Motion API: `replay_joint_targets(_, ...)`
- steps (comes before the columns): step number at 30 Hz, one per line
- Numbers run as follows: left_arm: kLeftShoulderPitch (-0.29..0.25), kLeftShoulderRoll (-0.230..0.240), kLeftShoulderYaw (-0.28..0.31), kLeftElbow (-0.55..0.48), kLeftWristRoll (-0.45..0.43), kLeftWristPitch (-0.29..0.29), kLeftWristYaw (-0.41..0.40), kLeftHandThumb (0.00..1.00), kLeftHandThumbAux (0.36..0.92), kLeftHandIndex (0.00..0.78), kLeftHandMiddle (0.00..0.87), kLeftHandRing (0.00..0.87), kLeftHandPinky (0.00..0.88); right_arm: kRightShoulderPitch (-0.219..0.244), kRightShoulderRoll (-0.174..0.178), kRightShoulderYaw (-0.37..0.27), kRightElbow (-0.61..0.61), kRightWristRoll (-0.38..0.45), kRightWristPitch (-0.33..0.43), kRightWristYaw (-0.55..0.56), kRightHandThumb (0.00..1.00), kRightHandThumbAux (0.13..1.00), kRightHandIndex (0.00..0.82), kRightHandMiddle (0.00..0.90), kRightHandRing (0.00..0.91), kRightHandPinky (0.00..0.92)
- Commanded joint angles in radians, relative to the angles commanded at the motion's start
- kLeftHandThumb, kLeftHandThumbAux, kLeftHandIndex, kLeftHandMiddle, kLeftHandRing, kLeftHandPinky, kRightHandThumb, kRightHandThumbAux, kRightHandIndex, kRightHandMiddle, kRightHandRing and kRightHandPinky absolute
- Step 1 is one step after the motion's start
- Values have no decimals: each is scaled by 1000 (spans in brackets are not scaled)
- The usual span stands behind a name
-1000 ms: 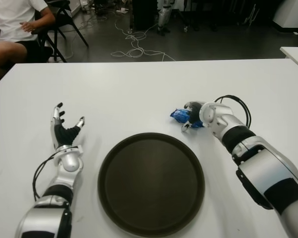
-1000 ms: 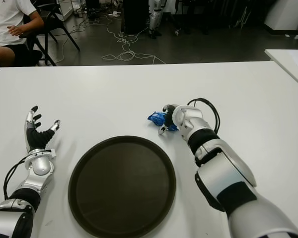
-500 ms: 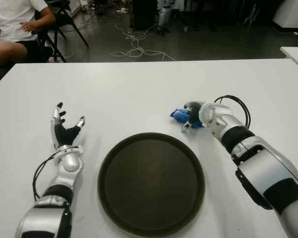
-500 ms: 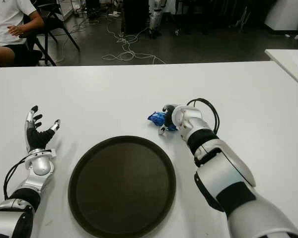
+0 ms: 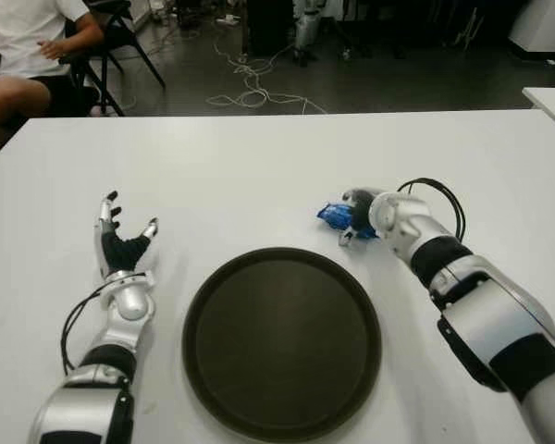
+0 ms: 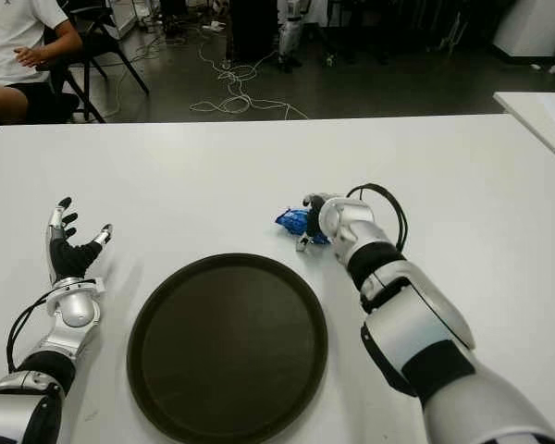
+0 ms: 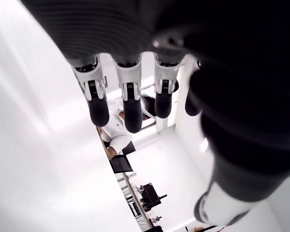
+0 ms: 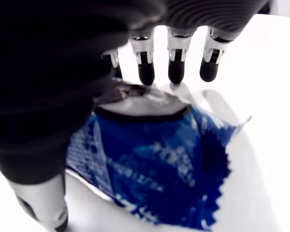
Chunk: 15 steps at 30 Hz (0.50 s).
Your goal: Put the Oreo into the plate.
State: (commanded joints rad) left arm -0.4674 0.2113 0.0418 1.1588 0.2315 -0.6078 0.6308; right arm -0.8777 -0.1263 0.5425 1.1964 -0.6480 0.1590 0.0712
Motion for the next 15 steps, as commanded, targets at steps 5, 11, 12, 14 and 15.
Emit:
replay_joint_targets(5,-1,1,0,1,-1,0,-4,112,821,114,101,141,213,23,12,-52,3,29,-8,-172,516,750,368,438,447,492)
replay_joint_targets(11,-1,1,2,2,-6,-1,-11,130,816,118,101,141,220,30,27,-98,12,66,-18,-261,675,725,421,598,605,642)
replay_joint_targets(12,-1,1,2,3,-6,-1,-11,134,817,120,102,142,224,29,28,-101,14,67,-19,-266,684,723,425,616,623,659)
replay_joint_targets(14,-1,1,4,3,-9,-2,-15,139,817,121,101,140,220,32,33,-126,11,90,-28,-289,693,721,429,644,650,681)
replay_joint_targets(15,-2,0,5,4,-10,-3,-16,149,814,121,100,136,213,33,35,-136,10,101,-32,-298,697,720,432,678,681,704)
